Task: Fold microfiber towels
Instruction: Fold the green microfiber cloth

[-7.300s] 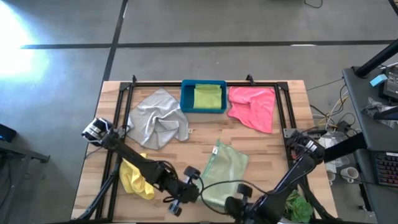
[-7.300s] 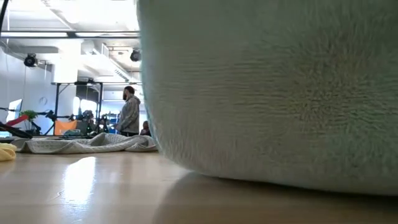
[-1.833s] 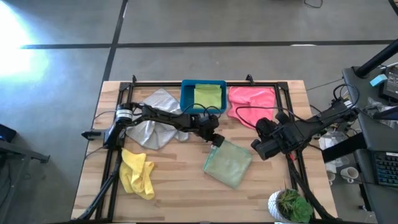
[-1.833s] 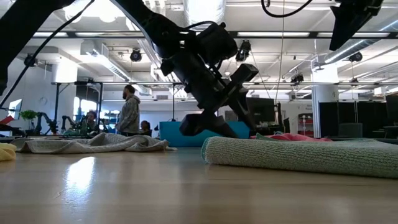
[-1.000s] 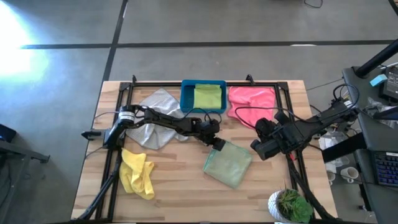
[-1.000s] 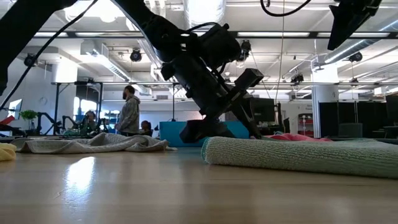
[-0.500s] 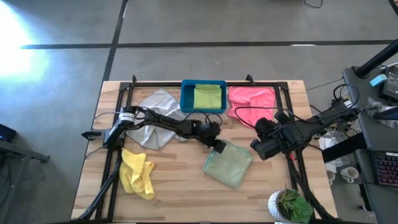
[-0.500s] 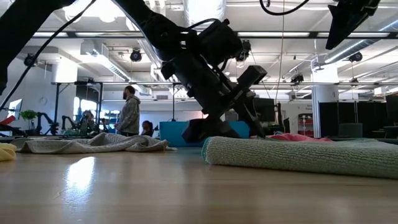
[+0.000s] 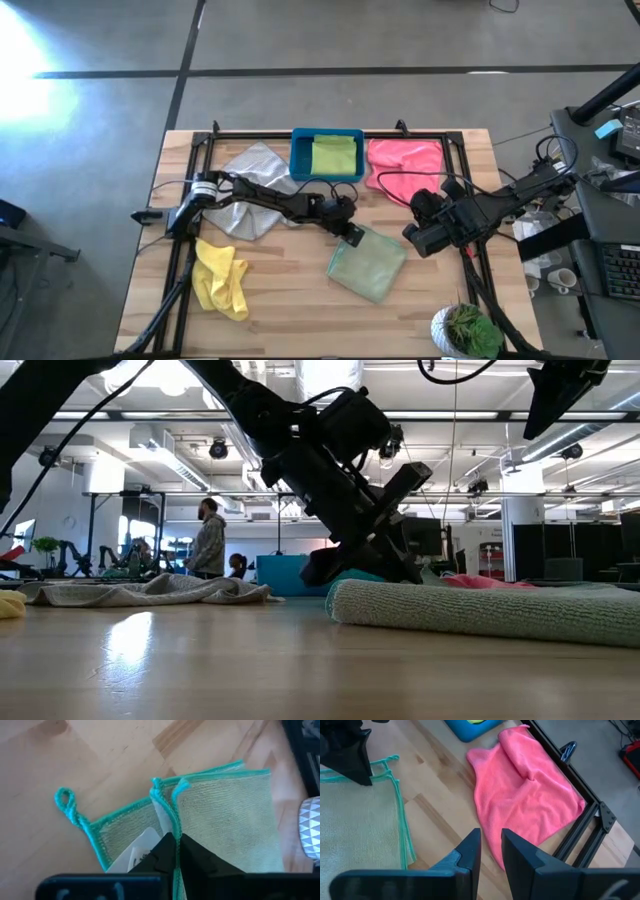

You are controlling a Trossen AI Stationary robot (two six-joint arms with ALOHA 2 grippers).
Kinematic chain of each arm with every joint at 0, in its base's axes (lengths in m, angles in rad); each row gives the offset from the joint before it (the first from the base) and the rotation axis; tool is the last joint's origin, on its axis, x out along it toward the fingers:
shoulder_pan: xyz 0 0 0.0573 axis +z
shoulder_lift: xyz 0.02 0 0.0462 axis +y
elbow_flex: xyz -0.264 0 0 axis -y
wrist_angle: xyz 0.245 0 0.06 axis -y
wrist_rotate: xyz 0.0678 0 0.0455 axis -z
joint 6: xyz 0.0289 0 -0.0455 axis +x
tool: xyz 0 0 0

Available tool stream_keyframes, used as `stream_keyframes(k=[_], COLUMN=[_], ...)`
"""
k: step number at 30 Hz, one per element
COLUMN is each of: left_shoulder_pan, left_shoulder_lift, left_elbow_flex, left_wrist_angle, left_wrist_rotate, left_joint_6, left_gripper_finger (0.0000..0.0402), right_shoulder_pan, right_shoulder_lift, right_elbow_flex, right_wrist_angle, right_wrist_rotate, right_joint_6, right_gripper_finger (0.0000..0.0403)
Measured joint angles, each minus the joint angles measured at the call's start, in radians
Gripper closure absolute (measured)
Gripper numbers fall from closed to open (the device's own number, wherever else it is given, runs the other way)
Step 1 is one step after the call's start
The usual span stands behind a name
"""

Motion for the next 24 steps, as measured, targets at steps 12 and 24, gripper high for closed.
stream_keyframes(k=[12, 24], left_shoulder_pan=[-0.011, -0.017], left_shoulder_lift=[-0.052, -0.106], left_elbow_flex=[0.0, 0.0], left_wrist_angle=[-0.025, -0.1], left_wrist_rotate=[-0.003, -0.084], left_joint_6=[-0.005, 0.002], left_gripper_finger=[0.0394, 0.0394], right_shoulder_pan=[0.0, 0.0], right_shoulder_lift=[0.0, 0.0], right_elbow_flex=[0.0, -0.042], right_wrist_angle=[0.0, 0.004], right_wrist_rotate=[0.003, -0.002], right_joint_6=[0.0, 0.019], right_gripper_finger=[0.0335, 0.0335])
